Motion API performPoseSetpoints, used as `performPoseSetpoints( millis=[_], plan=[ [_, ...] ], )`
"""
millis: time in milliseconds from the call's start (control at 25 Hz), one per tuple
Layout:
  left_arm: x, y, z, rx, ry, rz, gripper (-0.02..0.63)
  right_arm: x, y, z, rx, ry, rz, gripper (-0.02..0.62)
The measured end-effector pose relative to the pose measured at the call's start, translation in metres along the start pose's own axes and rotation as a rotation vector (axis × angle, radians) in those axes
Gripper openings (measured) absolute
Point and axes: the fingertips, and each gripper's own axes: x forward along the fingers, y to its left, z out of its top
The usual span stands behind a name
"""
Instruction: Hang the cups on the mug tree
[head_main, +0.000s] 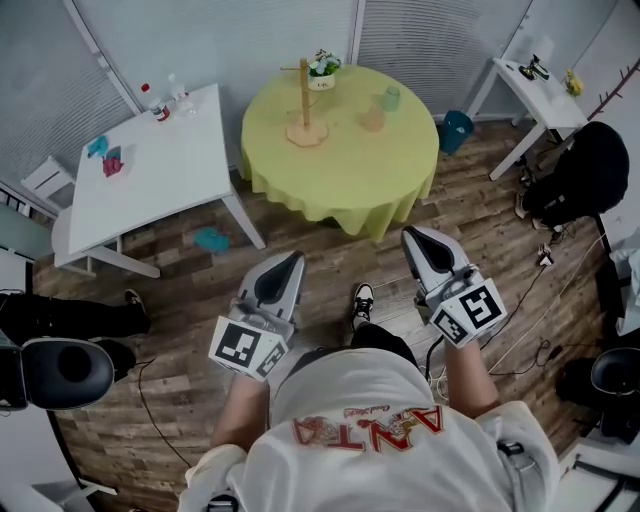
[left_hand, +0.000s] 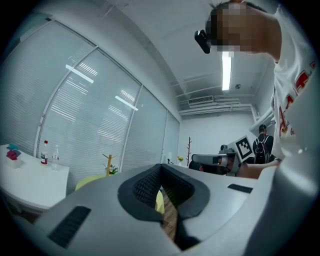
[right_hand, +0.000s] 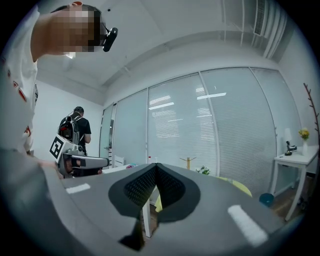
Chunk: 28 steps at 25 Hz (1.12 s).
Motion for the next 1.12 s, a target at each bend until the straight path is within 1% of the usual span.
performPoseSetpoints(
  millis=[240, 440, 640, 840, 960, 1120],
  plan=[
    [0.039, 0.024, 0.001, 0.006, 0.014, 0.025, 0.008, 0.035, -0.039, -0.006, 0.024, -0.008, 0.027, 0.002],
    [0.093, 0.043, -0.001, 0.008, 0.04, 0.054, 0.008, 0.059, -0.09, -0.01, 0.047, -0.008, 0.038, 0.002],
    [0.152, 0.044, -0.001, 0.015, 0.071, 0.069, 0.008, 0.072, -0.155, -0.013, 0.101, -0.007, 0.041, 0.001],
    [0.203, 0.052, -0.001, 0.029, 0.098, 0.12, 0.008, 0.089, -0.212, -0.021, 0.139, -0.01, 0.065, 0.001],
    [0.228, 0.051, -0.002, 0.037, 0.109, 0.142, 0.008, 0.095, -0.239, -0.031, 0.161, 0.004, 0.084, 0.001],
    [0.253, 0.053, -0.011, 0.043, 0.141, 0.145, 0.008, 0.102, -0.264, -0.039, 0.183, 0.009, 0.09, 0.002]
  ],
)
